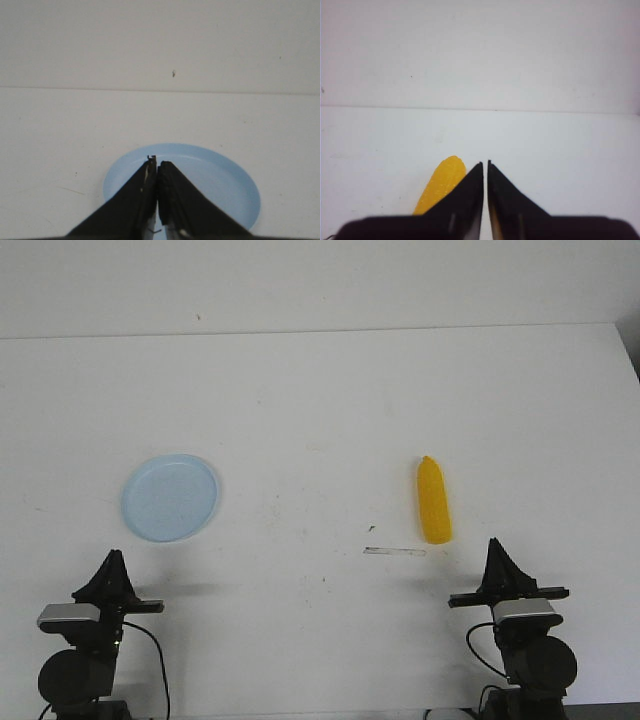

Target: Place corn on plate with both arms

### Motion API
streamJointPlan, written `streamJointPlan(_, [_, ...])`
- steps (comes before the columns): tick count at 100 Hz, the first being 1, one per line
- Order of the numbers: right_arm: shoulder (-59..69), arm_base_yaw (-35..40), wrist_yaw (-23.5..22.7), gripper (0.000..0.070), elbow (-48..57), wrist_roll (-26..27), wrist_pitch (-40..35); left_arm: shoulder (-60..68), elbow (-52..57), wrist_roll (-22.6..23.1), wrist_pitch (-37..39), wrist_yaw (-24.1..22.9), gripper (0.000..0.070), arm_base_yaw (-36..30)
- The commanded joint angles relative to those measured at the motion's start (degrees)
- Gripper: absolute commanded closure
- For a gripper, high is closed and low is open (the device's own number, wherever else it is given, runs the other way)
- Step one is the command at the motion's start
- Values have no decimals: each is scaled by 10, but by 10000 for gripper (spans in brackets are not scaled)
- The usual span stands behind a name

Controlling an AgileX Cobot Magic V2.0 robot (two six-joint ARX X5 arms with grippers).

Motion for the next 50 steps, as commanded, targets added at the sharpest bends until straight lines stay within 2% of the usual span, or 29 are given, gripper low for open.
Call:
streamJointPlan(1, [0,0,0,684,-1,0,6,0,-1,-43,3,-5,699,0])
streamJointPlan(25, [0,0,0,684,-1,0,6,37,74,-48,2,-9,698,0])
streamJointPlan(50, [0,0,0,684,-1,0,6,172,201,-44,2,-9,699,0])
